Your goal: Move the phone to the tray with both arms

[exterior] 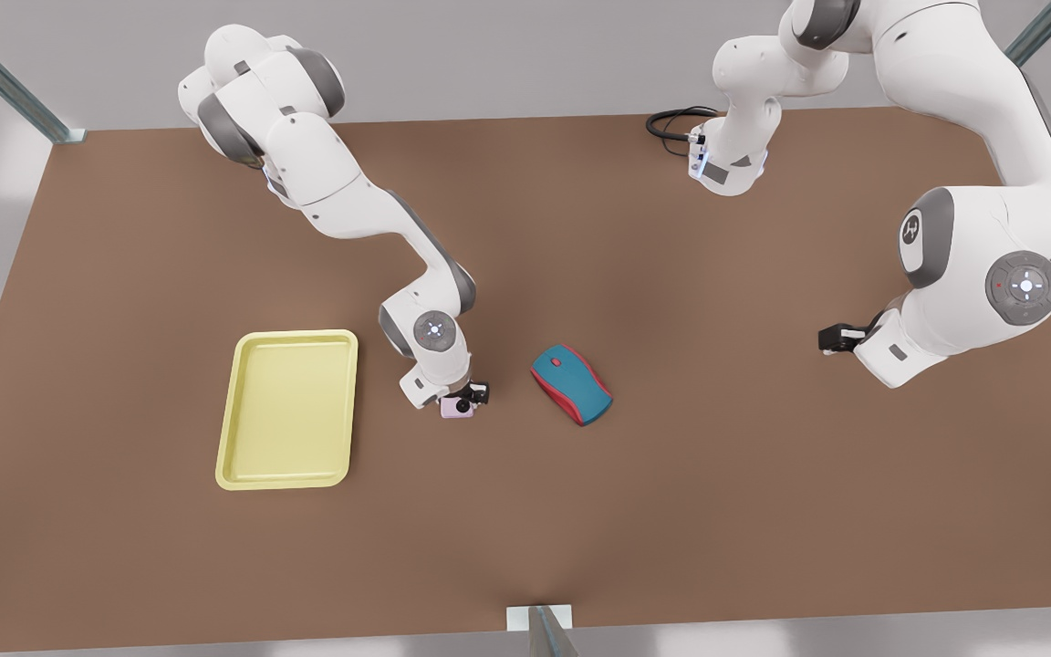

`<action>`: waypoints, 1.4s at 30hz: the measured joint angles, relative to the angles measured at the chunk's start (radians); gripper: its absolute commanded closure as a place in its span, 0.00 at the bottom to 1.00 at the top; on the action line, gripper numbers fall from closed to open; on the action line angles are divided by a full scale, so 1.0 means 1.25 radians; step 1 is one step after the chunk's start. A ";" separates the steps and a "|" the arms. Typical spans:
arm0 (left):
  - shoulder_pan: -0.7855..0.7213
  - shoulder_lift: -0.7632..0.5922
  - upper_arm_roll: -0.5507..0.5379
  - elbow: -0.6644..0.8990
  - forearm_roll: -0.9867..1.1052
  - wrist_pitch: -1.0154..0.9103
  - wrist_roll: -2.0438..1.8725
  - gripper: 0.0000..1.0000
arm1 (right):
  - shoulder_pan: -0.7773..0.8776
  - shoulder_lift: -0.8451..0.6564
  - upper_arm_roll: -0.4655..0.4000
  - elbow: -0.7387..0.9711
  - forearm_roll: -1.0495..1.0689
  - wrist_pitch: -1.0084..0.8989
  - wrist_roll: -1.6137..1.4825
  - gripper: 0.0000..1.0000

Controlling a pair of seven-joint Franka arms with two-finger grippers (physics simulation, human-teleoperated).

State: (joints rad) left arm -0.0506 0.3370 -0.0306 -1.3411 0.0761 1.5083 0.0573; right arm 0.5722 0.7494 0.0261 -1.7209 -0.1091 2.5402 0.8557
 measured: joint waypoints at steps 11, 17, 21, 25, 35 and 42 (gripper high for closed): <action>0.000 -0.001 0.000 0.001 0.000 0.000 0.004 0.00 | -0.041 -0.053 -0.001 -0.003 0.002 -0.021 -0.026 0.21; 0.000 -0.001 0.000 0.002 0.000 -0.001 0.005 0.00 | -0.168 -0.177 0.000 -0.144 0.002 -0.069 -0.102 0.21; 0.000 -0.001 0.000 0.002 0.000 -0.001 0.005 0.00 | -0.287 -0.237 0.000 -0.243 0.003 -0.079 -0.187 0.21; 0.000 -0.001 0.000 0.001 0.000 -0.001 0.005 0.00 | -0.381 -0.245 -0.002 -0.261 0.003 -0.082 -0.288 0.21; -0.001 -0.006 0.000 0.004 -0.001 -0.001 -0.018 0.00 | -0.390 -0.313 -0.001 -0.204 0.002 -0.127 -0.470 0.00; -0.001 -0.008 0.002 0.006 -0.021 -0.001 -0.073 0.00 | -0.403 -0.454 -0.008 0.185 0.035 -0.466 -0.546 0.00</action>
State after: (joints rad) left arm -0.0513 0.3264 -0.0278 -1.3336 0.0502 1.5066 -0.0336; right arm 0.0685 0.1819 0.0162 -1.4901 -0.0654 1.9575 0.1730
